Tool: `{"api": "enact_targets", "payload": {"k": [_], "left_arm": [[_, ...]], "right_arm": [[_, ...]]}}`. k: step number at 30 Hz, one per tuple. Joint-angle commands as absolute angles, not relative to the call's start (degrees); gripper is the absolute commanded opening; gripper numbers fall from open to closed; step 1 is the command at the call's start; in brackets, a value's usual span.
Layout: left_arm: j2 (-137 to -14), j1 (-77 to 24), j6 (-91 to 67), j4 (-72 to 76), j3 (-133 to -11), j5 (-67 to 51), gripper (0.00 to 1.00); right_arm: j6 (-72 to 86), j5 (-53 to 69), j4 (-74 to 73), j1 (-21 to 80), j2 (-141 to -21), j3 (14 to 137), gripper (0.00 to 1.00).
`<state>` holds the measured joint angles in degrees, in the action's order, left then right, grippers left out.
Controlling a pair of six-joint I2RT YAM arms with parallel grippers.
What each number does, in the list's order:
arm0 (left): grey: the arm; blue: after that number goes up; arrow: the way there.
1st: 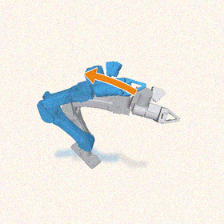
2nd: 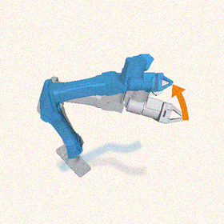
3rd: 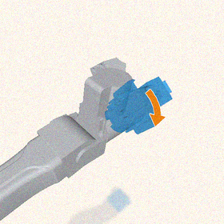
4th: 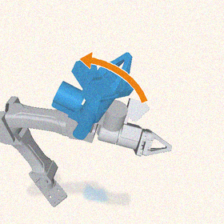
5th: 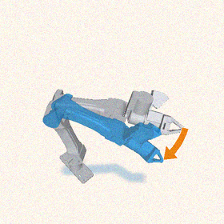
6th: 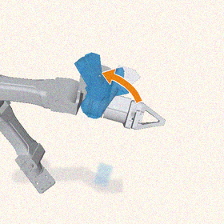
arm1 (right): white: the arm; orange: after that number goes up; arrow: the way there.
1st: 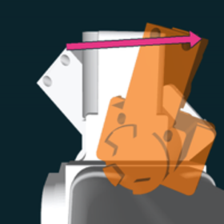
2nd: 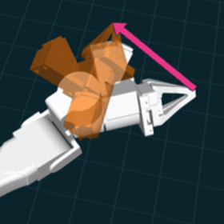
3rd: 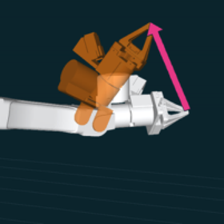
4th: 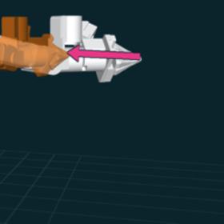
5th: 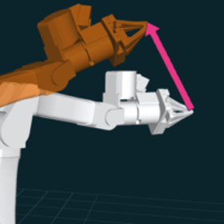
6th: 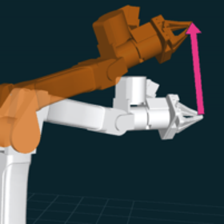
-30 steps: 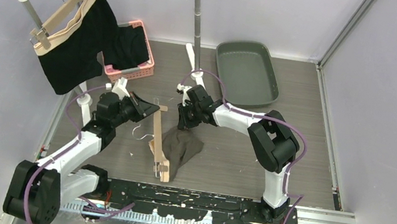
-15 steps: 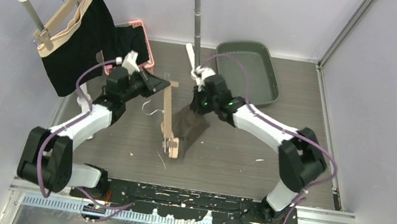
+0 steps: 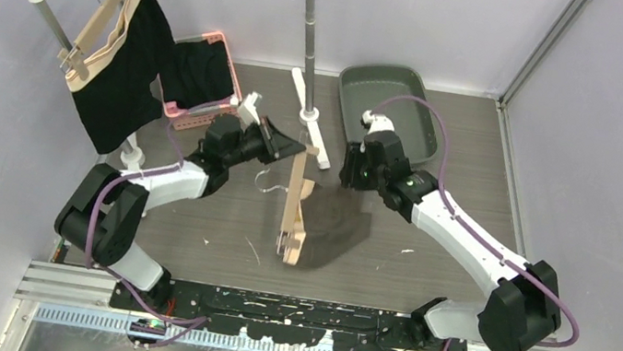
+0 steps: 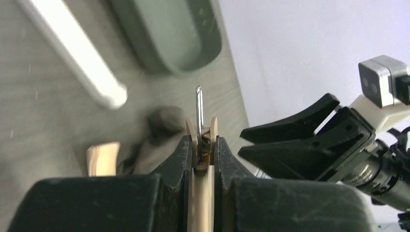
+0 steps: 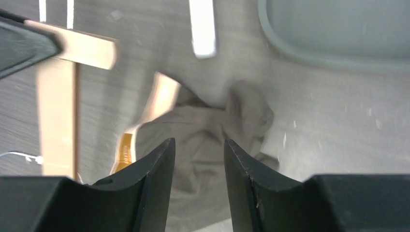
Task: Clip the underwear to the hanger
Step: Pick up the underwear from the center of the board.
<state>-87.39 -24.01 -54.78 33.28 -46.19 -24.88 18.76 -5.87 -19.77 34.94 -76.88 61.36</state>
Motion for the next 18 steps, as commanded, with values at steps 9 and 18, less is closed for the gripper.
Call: {"api": "enact_targets", "payload": {"k": [9, 18], "left_arm": [[-79.0, -24.7, -57.6, 41.9, -30.9, -25.4, 0.00], [-74.4, -24.6, -58.4, 41.6, -25.1, -15.7, 0.00]], "right_arm": [[17.7, -1.1, -20.0, 35.3, -78.3, 62.6, 0.52], [17.6, 10.6, -8.5, 37.5, -87.4, 61.1, 0.55]]}}
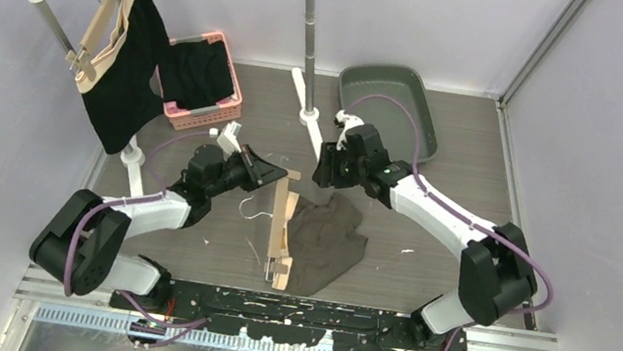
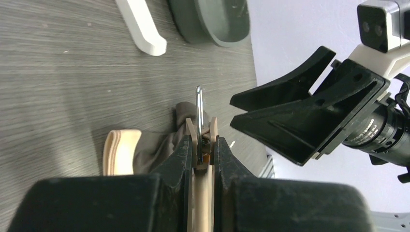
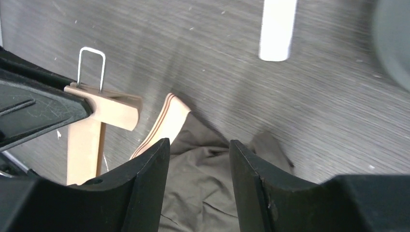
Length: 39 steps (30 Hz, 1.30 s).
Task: Clip the underwear to the hanger
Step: Pick up the underwear from the center of the board.
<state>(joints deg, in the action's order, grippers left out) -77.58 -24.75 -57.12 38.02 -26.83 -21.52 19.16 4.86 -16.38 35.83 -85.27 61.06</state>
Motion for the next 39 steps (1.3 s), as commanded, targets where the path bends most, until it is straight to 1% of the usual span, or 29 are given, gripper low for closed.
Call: {"api": "enact_targets", "payload": {"k": [1, 4, 9, 18, 20, 33, 39], "left_arm": [[-73.8, -24.6, -58.3, 41.0, -24.9, -14.6, 0.00], [-72.2, -24.5, -58.2, 39.5, -23.7, -11.3, 0.00], [-70.1, -24.0, -58.0, 38.8, -22.4, -9.1, 0.00], [-72.3, -22.4, -59.2, 42.3, -20.3, -12.9, 0.00], [-74.3, -22.2, -59.2, 43.1, -19.9, -13.7, 0.00], [-76.7, -21.3, -59.1, 44.4, -19.3, -16.1, 0.00], [-77.2, -20.8, -59.1, 44.7, -19.3, -16.7, 0.00]], "right_arm": [[17.1, 10.9, -7.6, 37.9, -88.2, 60.9, 0.55], [16.0, 12.7, -4.3, 38.3, -90.6, 60.4, 0.56], [14.3, 14.0, -0.2, 38.7, -94.6, 60.7, 0.55], [11.8, 17.3, 4.3, 38.8, -102.9, 62.6, 0.55], [11.5, 17.9, 5.0, 38.9, -104.1, 62.9, 0.55], [10.0, 19.7, 5.8, 39.3, -108.3, 65.1, 0.54], [9.5, 20.8, 6.2, 39.3, -108.6, 64.2, 0.51]]}}
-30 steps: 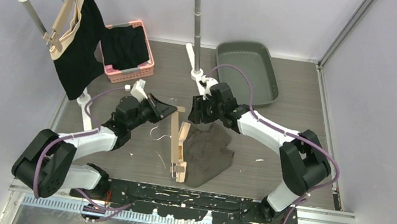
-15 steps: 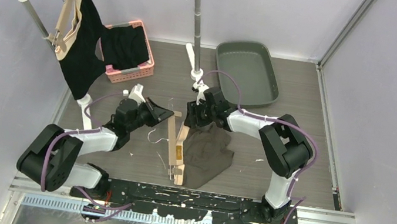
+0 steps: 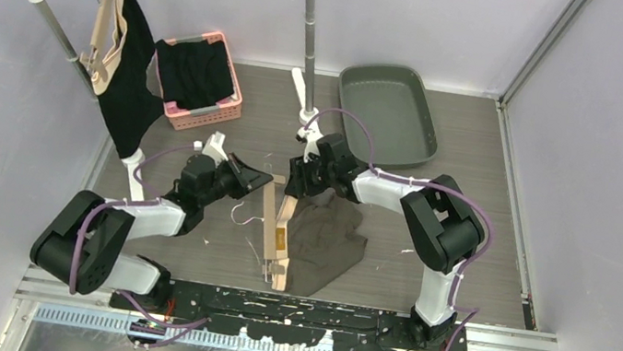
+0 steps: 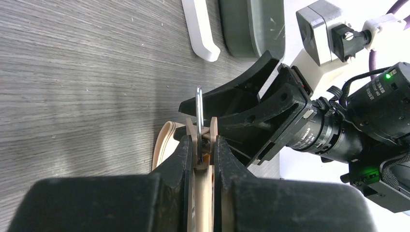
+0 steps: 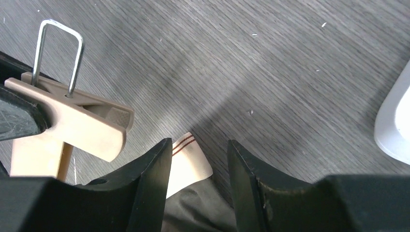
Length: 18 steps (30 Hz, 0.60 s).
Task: Clip the underwear to the hanger
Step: Pick up the underwear from the center of the board.
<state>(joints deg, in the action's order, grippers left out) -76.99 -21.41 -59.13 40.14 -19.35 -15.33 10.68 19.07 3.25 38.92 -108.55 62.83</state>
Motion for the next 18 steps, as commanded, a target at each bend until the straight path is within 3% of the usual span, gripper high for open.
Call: {"api": "enact_targets", "payload": {"k": [1, 5, 14, 18], "left_arm": [[-77.2, -20.6, -59.1, 44.7, -19.3, -16.8, 0.00], [-77.6, -20.3, -59.1, 44.8, -19.3, -17.4, 0.00], [-80.0, -18.7, -58.8, 48.1, -19.7, -21.8, 0.00], [-83.4, -17.7, -59.3, 53.2, -20.2, -25.8, 0.00]], "right_arm": [[9.4, 21.0, 6.3, 39.3, -108.7, 64.1, 0.50], [9.2, 21.9, 6.7, 39.3, -109.2, 63.8, 0.44], [9.1, 23.0, 8.1, 39.3, -108.6, 63.2, 0.19], [9.0, 22.9, 7.9, 38.8, -105.8, 63.7, 0.15]]}}
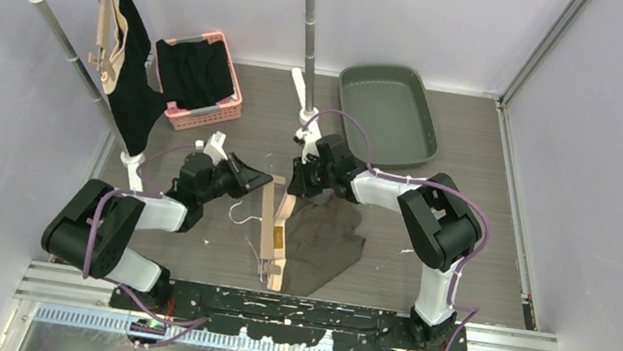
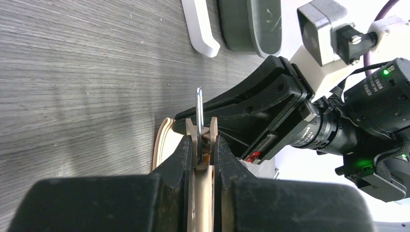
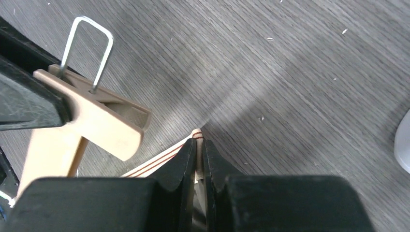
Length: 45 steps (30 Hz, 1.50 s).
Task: Clip the underwear to the hanger
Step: Pick up the underwear from the center of the board.
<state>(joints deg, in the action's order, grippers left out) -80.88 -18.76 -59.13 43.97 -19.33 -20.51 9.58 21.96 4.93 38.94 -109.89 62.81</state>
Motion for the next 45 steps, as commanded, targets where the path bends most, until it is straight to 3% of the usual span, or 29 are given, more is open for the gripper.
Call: {"api": "enact_targets", "payload": {"k": [1, 11, 45], "left_arm": [[-84.5, -17.4, -59.8, 55.2, -20.3, -26.6, 0.00], [-98.7, -14.4, -69.5, 81.8, -22.2, -33.3, 0.00], [-95.4, -14.0, -67.7, 81.9, -24.8, -38.8, 0.00]], "right_arm": [[9.0, 22.9, 7.5, 38.6, -105.0, 64.1, 0.14], [6.1, 22.3, 1.9, 36.6, -99.0, 66.5, 0.11], [4.0, 19.7, 0.4, 33.8, -87.4, 64.8, 0.08]]}}
